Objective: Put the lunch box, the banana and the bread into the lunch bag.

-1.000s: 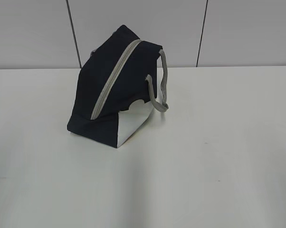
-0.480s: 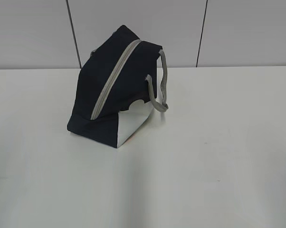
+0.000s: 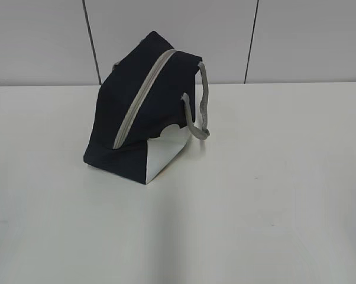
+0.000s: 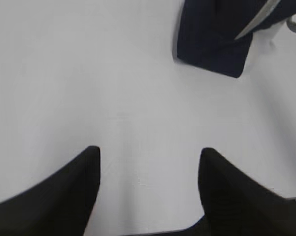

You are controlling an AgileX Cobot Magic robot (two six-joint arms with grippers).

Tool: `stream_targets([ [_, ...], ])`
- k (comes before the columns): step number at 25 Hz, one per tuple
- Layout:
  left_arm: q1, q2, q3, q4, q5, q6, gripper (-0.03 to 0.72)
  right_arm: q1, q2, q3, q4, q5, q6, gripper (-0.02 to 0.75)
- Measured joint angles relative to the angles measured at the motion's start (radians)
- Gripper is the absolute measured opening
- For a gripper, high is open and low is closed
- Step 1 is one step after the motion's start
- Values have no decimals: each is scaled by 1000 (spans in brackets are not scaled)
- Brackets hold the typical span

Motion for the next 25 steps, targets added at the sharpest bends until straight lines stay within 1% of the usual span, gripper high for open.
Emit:
stream_targets([
  [3,45,-37,0,0,3,0,432,-70,-57,0,-1,0,0,511],
  [6,57,-63,0,0,5,0,426,-101,-125,0,-1,0,0,510],
  [22,57,-70,0,-1,5,0,424,-108,-153,0,-2,2,1,511],
  [23,57,-70,0,-1,5,0,424,-93,-153,0,-2,2,1,511],
  [25,57,-70,0,-1,5,0,424,-106,-153,0,-4,2,1,511],
])
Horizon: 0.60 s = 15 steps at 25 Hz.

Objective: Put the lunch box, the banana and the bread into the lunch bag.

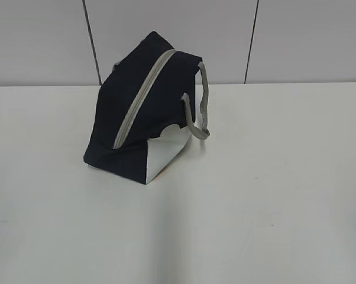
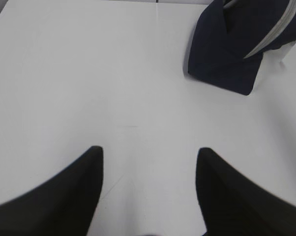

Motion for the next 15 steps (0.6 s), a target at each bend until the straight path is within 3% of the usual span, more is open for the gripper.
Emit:
stream_targets([
  [15,0,0,0,0,0,0,424,-2,0,0,0,0,0,511],
])
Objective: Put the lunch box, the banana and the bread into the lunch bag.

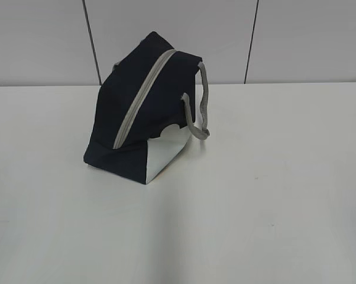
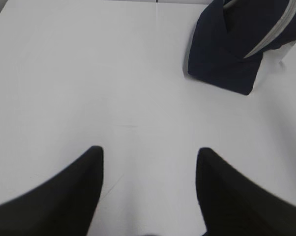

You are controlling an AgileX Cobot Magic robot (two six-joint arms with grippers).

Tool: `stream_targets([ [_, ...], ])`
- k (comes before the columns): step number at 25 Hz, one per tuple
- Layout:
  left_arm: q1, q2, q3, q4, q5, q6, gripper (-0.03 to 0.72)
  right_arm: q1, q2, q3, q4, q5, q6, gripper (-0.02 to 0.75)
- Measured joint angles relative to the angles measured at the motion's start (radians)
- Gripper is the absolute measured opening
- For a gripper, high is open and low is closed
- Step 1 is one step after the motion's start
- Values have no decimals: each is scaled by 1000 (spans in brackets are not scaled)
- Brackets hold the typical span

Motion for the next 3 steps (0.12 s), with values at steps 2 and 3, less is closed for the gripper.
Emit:
stream_targets([
  [2,0,0,0,0,0,0,424,0,0,0,0,0,0,511],
  [3,0,0,0,0,0,0,424,0,0,0,0,0,0,511],
])
